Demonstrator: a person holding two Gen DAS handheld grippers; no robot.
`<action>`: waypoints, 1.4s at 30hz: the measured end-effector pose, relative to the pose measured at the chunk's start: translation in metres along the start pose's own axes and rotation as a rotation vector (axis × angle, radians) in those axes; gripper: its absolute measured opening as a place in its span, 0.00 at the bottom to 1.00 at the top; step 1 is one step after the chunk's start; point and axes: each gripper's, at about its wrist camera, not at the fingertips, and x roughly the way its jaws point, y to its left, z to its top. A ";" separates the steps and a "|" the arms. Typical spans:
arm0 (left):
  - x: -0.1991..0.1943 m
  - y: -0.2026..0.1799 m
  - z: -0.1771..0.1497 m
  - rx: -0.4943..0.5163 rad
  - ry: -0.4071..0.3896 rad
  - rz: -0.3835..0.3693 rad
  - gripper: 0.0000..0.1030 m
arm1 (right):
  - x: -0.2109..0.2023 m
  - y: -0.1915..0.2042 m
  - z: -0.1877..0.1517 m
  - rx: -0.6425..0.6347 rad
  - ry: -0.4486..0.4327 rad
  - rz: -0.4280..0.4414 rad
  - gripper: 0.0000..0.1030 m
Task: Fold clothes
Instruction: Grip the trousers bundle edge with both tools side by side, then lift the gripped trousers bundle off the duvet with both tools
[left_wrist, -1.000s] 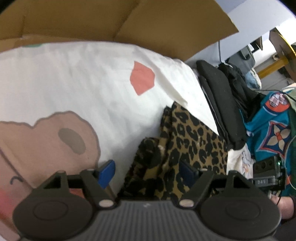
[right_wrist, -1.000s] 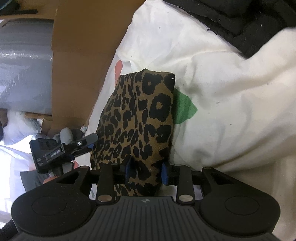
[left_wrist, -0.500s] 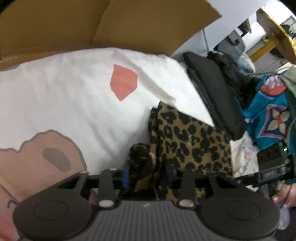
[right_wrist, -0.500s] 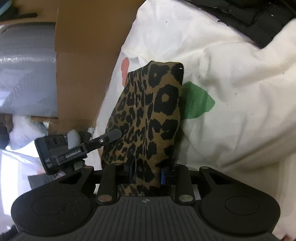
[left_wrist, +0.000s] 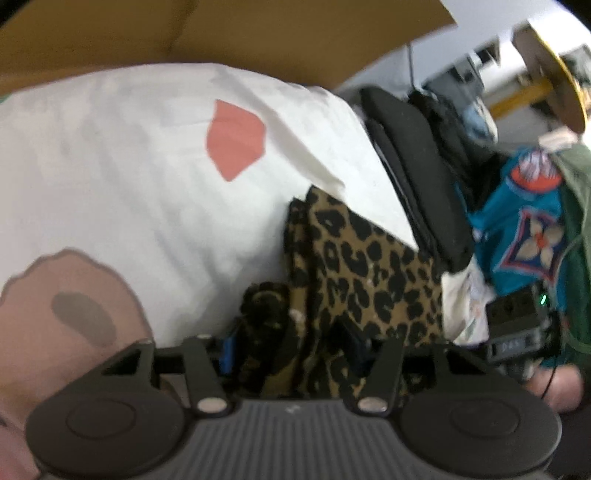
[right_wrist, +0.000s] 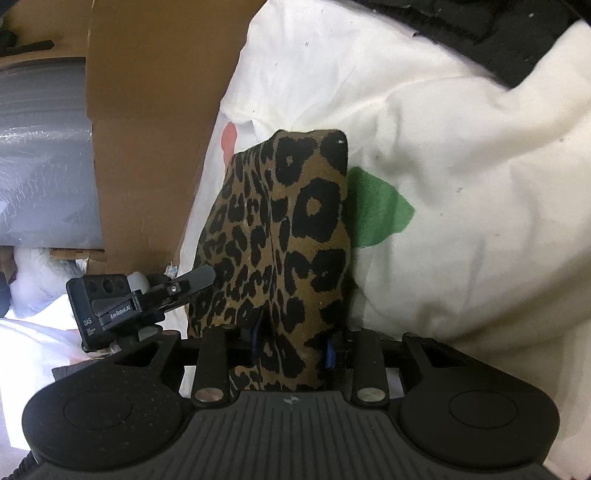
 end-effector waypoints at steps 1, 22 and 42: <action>0.000 -0.001 0.002 0.008 0.010 0.000 0.50 | 0.002 0.001 -0.001 0.000 0.003 0.003 0.32; -0.064 -0.057 -0.022 -0.006 -0.119 0.143 0.25 | -0.001 0.057 0.002 -0.157 0.053 -0.036 0.06; -0.244 -0.204 -0.051 -0.087 -0.423 0.329 0.24 | -0.085 0.266 -0.021 -0.640 0.076 -0.055 0.05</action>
